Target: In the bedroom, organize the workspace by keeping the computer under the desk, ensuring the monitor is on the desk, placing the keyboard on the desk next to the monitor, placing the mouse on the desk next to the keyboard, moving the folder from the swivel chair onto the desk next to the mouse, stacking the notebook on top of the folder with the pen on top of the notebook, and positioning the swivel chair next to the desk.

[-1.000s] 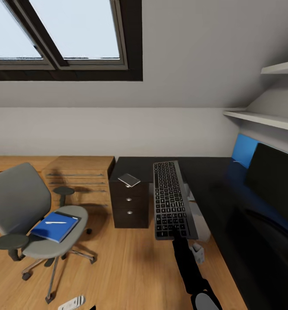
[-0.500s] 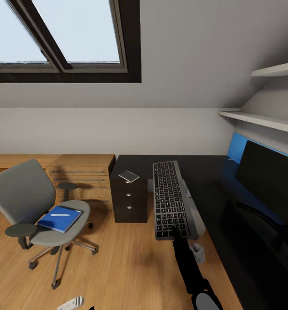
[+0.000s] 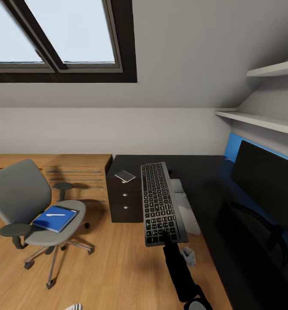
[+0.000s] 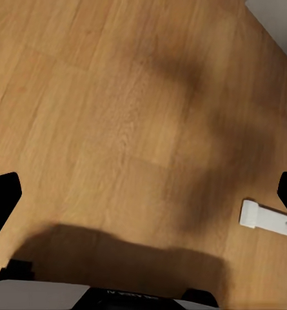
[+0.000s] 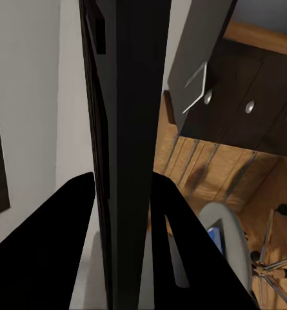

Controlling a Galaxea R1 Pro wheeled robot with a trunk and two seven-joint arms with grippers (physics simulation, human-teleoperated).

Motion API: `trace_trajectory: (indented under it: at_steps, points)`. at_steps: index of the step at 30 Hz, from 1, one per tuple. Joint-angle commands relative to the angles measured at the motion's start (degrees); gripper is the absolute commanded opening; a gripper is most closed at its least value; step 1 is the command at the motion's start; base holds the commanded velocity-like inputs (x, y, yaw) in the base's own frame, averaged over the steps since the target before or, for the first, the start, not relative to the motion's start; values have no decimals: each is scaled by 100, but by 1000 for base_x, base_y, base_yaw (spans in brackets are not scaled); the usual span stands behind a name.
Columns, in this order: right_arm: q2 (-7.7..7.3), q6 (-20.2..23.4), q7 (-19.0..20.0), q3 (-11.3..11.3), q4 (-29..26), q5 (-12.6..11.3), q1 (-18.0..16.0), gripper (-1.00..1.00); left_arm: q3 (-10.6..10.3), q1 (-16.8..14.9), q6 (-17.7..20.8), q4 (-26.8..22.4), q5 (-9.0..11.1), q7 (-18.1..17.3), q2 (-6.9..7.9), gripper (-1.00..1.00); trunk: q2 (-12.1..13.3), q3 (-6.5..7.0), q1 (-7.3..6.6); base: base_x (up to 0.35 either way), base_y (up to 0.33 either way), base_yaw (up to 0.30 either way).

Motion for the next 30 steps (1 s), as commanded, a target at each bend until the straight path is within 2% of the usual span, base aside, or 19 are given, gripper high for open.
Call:
trace_trajectory:
  at_steps: [1, 8, 21, 30]
  points:
    - [-7, -43, -14, 44, -4, -24, -9, -100, 21, 0, 55, -13, 43, -18, -1, 100, -7, -7, 2, 0, -290, 0]
    - [-7, -42, -15, 80, -2, -29, -9, -100, 21, 0, 59, -11, 43, -17, 9, 100, -7, -7, 2, -17, -273, 0]
    - [-26, -35, -16, 41, 17, -20, -9, -100, 21, 0, 63, -11, 44, -8, 16, 100, -7, -7, 2, -238, -214, 0]
    - [-41, -25, -15, 27, 25, -20, -9, -100, 21, 0, 59, -11, 46, -8, 57, 100, -7, -7, 2, -17, -335, 0]
